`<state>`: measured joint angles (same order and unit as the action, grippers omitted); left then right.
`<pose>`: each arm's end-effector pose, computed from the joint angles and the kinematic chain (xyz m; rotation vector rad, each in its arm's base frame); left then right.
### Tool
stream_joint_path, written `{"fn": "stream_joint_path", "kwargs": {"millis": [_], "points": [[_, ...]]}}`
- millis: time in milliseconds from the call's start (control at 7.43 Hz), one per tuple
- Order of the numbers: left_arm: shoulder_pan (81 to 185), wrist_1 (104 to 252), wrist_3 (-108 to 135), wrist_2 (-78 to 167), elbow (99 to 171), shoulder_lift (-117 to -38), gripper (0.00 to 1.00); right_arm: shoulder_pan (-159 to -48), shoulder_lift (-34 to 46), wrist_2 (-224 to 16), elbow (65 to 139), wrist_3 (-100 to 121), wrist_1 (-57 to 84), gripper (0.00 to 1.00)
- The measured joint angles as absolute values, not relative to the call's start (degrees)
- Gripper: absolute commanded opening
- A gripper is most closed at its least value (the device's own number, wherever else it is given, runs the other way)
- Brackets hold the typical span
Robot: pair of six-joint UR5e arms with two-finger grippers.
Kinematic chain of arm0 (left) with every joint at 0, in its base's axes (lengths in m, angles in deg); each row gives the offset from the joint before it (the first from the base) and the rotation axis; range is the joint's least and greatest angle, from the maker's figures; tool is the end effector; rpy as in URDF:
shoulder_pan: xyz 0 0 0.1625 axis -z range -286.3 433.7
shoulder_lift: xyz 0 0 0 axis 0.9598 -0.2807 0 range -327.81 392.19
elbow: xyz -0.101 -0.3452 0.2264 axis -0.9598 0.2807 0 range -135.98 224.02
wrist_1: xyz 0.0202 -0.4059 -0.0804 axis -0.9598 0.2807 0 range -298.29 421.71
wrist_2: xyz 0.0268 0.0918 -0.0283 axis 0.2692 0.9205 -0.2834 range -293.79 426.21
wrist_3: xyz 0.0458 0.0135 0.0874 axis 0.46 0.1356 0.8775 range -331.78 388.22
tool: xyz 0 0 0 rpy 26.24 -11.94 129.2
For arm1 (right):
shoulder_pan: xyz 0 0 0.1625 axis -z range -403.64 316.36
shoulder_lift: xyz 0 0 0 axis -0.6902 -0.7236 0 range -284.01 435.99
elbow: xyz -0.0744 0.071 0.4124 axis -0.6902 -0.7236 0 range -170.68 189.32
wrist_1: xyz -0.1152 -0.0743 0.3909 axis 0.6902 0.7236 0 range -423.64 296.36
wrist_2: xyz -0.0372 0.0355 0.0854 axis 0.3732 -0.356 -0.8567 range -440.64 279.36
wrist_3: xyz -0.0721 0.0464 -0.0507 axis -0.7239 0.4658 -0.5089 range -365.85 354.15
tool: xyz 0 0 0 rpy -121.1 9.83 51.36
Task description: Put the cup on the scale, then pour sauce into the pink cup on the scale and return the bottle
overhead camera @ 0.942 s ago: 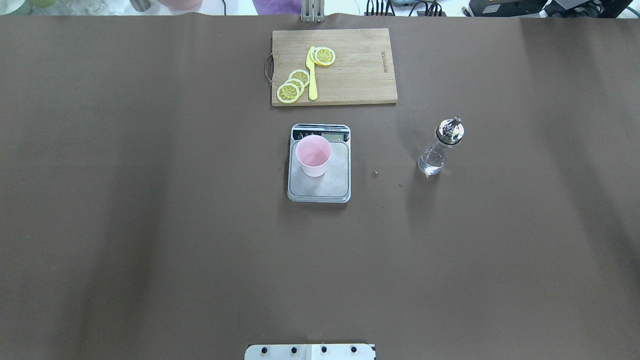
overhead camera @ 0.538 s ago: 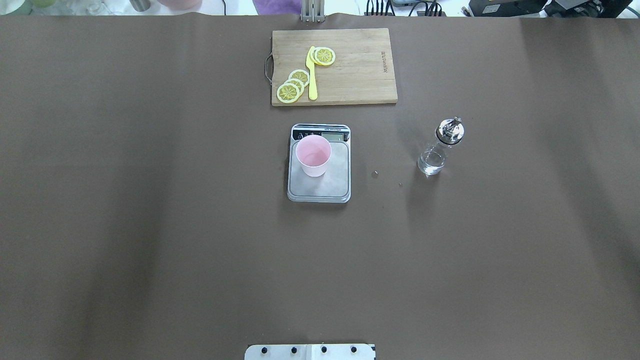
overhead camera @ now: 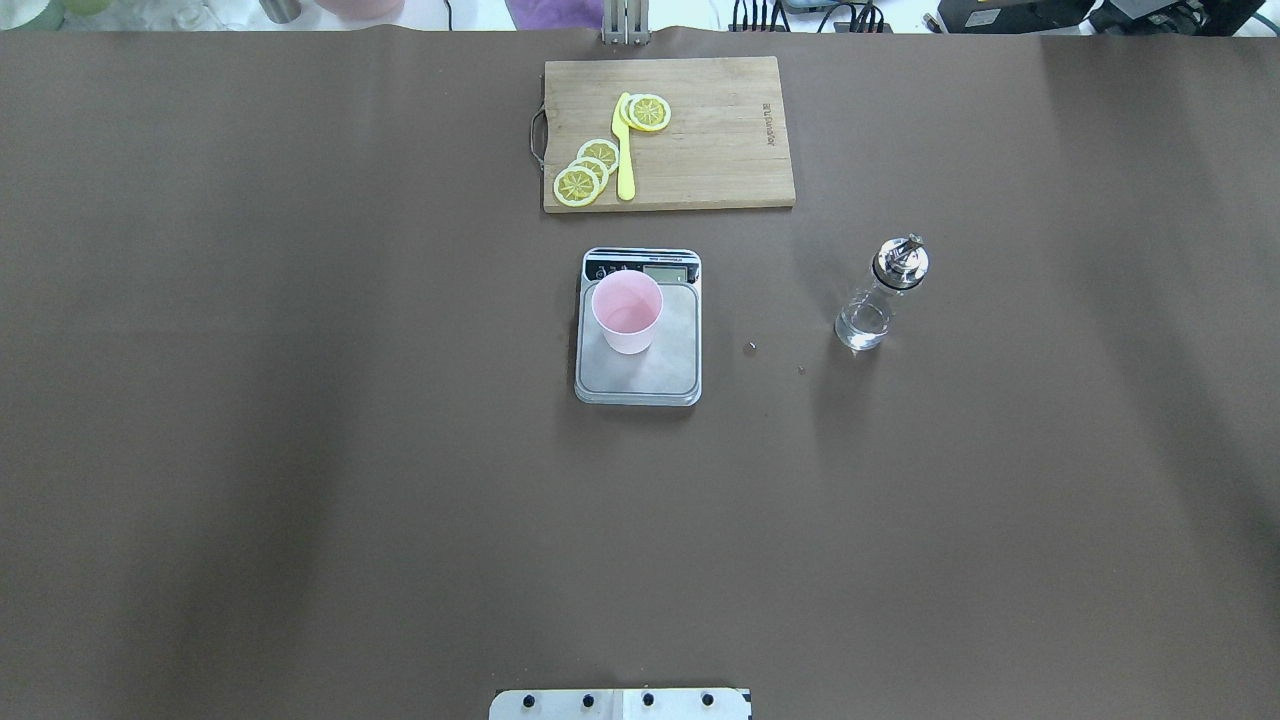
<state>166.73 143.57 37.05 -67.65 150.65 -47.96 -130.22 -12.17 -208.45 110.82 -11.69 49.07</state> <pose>-0.0861 -0.4108 0.6090 0.0566 0.7640 0.0873 0.0433 -0.4842 0.5907 -0.1437 -0.6617 -0.1016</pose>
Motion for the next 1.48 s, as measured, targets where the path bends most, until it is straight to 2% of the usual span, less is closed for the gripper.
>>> {"fn": "stream_joint_path", "kwargs": {"millis": [538, 1480], "points": [[166.7, 144.0, 37.0, -67.6, 150.5, -48.0, 0.98, -130.1, -12.6, -208.6, 111.0, -11.8, 47.8, 1.00], [166.7, 144.7, 37.0, -59.8, 149.6, -47.7, 0.98, -130.1, -18.2, -213.2, 111.5, -11.6, 39.2, 1.00]]}}
